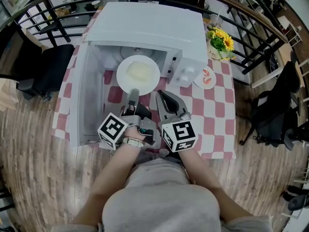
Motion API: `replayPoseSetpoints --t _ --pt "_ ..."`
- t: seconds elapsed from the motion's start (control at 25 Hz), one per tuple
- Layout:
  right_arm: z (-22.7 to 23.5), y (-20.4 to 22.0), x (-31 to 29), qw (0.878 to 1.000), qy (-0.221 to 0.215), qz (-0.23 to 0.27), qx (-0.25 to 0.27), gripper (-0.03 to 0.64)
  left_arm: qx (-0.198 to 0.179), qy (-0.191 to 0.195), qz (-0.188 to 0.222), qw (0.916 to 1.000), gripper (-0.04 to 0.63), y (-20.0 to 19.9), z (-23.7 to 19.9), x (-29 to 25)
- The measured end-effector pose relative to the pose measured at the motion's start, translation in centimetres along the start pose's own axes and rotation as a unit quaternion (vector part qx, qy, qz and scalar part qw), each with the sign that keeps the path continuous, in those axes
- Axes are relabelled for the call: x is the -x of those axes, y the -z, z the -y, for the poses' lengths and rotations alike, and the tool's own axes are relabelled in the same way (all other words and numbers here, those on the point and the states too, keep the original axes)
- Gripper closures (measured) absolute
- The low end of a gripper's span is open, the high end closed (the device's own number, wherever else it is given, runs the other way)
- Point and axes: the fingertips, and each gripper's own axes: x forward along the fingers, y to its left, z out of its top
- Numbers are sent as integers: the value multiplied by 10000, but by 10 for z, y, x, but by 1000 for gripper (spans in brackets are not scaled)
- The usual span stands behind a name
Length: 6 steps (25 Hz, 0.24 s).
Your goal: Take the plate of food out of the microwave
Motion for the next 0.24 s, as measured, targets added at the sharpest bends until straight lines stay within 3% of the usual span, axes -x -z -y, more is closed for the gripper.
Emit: replayPoseSetpoints --t 0.24 --pt "5 -1 2 10000 30 -5 23 594 24 40 5 10000 578 2 2 -2"
